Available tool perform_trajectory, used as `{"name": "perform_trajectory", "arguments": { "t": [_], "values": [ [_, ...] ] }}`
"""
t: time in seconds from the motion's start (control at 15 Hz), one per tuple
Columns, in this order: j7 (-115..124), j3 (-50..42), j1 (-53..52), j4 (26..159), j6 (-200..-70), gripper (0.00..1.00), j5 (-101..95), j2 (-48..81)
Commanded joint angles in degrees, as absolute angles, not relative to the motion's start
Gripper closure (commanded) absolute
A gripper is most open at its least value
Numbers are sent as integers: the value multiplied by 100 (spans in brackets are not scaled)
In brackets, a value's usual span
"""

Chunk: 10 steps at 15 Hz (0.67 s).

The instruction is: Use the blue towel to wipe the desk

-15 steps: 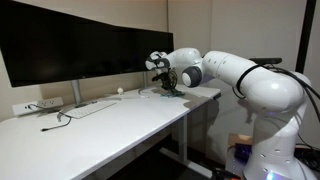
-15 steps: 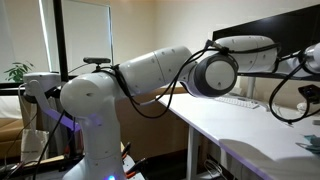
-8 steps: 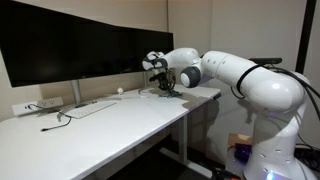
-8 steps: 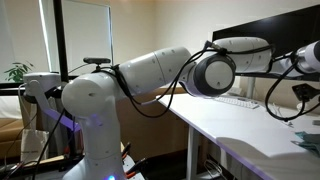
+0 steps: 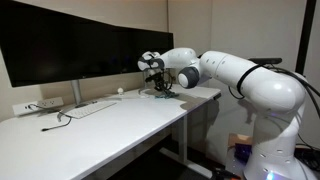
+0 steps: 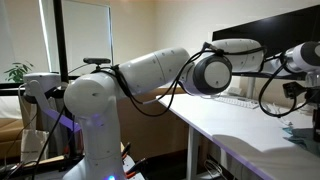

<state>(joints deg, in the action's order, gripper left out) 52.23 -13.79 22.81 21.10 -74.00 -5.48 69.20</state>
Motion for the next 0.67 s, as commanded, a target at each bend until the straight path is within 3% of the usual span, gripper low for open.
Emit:
{"name": "perform_trajectory", "arguments": {
  "t": [0.0,0.07,0.13,0.6],
  "values": [
    [5219,-1348,2258,2218,-7440,86,-579,6856],
    [5210,-1348,2254,2218,-7440,86,-580,6856],
    [5205,-1348,2255,2218,-7439,93,-579,6855],
    [5252,-1312,2386,2286,-7388,93,-541,6927]
  ]
}}
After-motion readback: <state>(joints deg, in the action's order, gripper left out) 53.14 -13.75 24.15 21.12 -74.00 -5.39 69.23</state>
